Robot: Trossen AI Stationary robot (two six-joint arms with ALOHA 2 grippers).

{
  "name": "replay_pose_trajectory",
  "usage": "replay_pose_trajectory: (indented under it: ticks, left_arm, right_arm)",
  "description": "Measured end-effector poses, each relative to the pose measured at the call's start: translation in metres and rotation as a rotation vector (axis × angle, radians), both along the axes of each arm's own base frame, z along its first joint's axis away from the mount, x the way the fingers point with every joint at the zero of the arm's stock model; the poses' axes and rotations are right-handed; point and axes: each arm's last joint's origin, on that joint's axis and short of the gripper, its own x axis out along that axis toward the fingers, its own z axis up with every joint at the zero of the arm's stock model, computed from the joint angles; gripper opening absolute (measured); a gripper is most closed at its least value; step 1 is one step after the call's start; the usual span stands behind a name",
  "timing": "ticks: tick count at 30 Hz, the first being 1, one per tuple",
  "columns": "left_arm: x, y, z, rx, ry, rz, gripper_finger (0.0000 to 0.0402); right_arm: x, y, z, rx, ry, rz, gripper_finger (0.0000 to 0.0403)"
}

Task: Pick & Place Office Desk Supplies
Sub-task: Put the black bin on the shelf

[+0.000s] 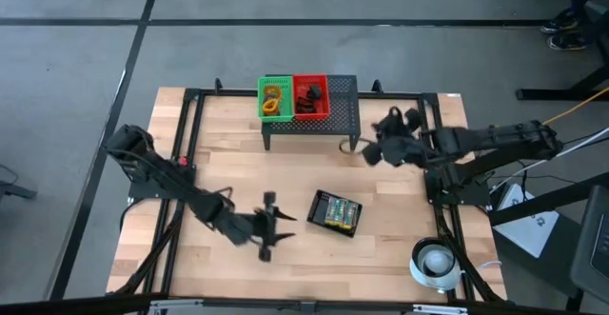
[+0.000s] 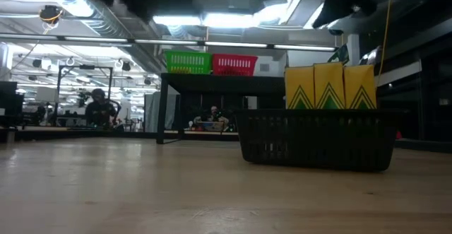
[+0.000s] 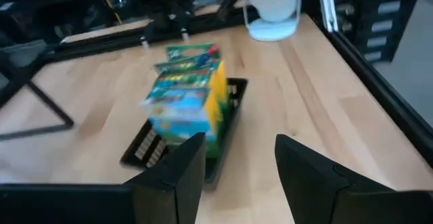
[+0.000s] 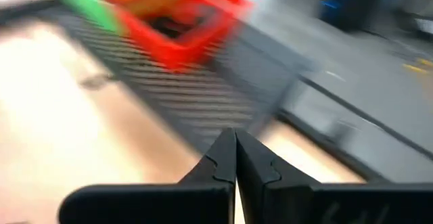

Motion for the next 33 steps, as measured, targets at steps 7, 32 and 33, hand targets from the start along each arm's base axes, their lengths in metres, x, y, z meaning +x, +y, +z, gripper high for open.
replay_pose_trajectory:
  ticks: [7, 32, 33]
  left_arm:
    - [-0.054, 0.041, -0.031, -0.136, -0.153, 0.029, 0.0175]
    - [-0.106, 0.075, -0.066, -0.172, -0.166, 0.058, 0.0175]
    - [-0.106, 0.075, -0.066, -0.182, -0.164, 0.056, 0.0175]
  right_arm:
    - [0.007, 0.036, -0.02, 0.039, -0.258, 0.315, 0.0]
    - [-0.001, 0.114, -0.121, 0.266, -0.497, 0.273, 0.0021]
    - [-0.001, 0.116, -0.125, 0.272, -0.489, 0.276, 0.0022]
